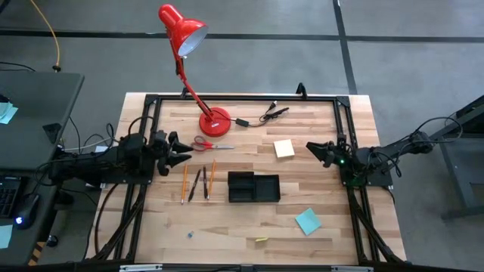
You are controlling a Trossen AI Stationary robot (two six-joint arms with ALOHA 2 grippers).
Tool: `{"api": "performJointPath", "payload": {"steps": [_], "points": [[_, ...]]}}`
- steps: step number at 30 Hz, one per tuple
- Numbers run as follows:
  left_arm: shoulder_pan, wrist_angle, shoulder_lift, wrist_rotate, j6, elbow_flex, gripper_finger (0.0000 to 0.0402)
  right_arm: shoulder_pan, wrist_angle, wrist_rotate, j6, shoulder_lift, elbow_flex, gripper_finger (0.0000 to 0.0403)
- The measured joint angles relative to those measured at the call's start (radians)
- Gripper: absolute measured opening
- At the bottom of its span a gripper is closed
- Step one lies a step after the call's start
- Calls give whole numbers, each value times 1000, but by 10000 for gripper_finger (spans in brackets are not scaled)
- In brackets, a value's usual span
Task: Pick and place office supplies into organizer
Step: Put the light green eraser into the black desk organizer
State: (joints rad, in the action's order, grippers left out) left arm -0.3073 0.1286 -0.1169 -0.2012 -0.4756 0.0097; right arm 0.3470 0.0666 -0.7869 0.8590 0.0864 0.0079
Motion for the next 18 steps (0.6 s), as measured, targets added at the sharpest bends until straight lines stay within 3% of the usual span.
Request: {"api": "performJointPath", "payload": {"steps": [6,12,18], "points": [[0,1,0,-6,42,0,153,0,20,41,39,-1,0,149],[0,2,0,-27,82,0,17,0,11,67,60,0,0,149],[0,3,0,-23,-19,0,41,0,19,111,158,0,0,149]]}}
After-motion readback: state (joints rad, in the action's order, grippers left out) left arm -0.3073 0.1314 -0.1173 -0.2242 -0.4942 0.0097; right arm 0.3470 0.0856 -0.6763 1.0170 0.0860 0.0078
